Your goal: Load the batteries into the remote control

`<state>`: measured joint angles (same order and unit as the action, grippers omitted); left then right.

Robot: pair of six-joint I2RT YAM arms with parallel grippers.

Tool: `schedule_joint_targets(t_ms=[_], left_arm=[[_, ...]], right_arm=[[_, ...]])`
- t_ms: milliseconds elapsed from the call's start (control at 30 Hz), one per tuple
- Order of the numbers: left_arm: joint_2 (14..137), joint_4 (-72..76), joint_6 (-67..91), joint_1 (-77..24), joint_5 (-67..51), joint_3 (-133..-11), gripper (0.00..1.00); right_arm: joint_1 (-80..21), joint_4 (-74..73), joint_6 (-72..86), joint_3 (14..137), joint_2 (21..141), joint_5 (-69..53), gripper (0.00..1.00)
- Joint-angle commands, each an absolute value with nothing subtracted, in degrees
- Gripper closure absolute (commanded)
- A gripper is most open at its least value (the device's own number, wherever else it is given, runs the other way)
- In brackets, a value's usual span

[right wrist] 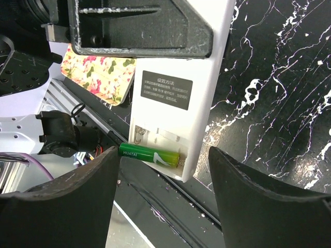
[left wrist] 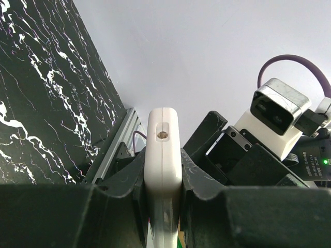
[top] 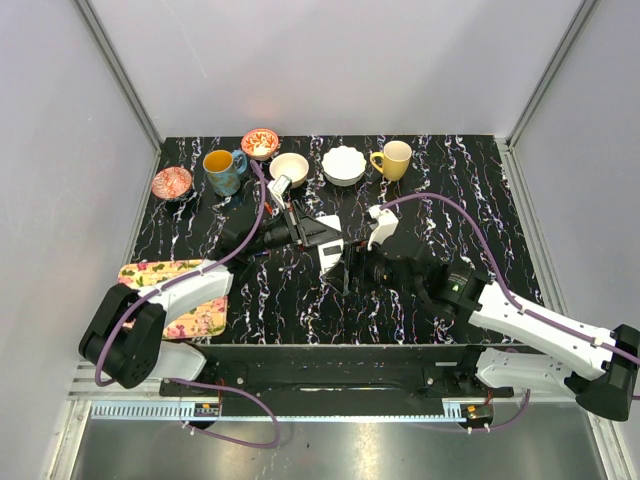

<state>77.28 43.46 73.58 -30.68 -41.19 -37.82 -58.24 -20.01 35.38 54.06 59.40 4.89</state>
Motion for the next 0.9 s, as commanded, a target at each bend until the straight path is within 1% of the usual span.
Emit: schedule_joint_targets(t_ms=[0, 167, 367, 500, 600, 667, 700, 733, 767, 833, 867], left_arm=[[74.9, 48.3, 74.1, -30.3, -40.2, -37.6, 1.00], [74.8, 48.3, 74.0, -30.2, -40.3, -37.5, 1.00], [74.8, 48.5, 74.0, -30.2, -40.2, -37.3, 1.00], [74.8, 48.9, 74.3, -30.2, -40.1, -37.1, 1.00], [74.8, 49.0, 74.4, -30.2, -40.1, -37.1, 1.00], [74.8, 49.0, 74.3, -30.2, -40.1, -37.1, 1.00], [74.8, 48.9, 74.2, -30.3, -40.2, -37.1, 1.00], [74.8, 48.9, 74.0, -30.2, -40.0, -37.1, 1.00], [74.7, 48.3, 73.9, -30.2, -40.0, -37.0, 1.00], [74.7, 48.3, 73.7, -30.2, -39.8, -36.9, 1.00], [74.8, 48.2, 73.7, -30.2, -39.8, -36.8, 1.00]], right_arm=[[-57.6, -18.4, 36.4, 53.5, 58.9, 4.0, 0.27], [-57.2, -17.8, 36.6, 53.1, 58.5, 4.0, 0.30], [-57.0, -17.1, 36.9, 52.8, 58.1, 3.6, 0.30], [-56.8, -16.4, 37.4, 52.3, 57.8, 3.3, 0.33], [-56.6, -16.3, 37.5, 52.3, 58.0, 2.9, 0.33], [-56.6, -16.2, 37.4, 52.5, 58.3, 2.4, 0.29], [-56.5, -16.2, 37.4, 52.6, 58.3, 2.2, 0.25], [-56.5, -16.1, 37.4, 52.6, 58.4, 1.9, 0.19], [-56.5, -16.2, 37.5, 52.7, 58.4, 1.9, 0.16], [-56.5, -16.3, 37.4, 53.1, 58.7, 1.8, 0.11], [-56.5, -16.3, 37.4, 53.3, 58.7, 1.8, 0.11]])
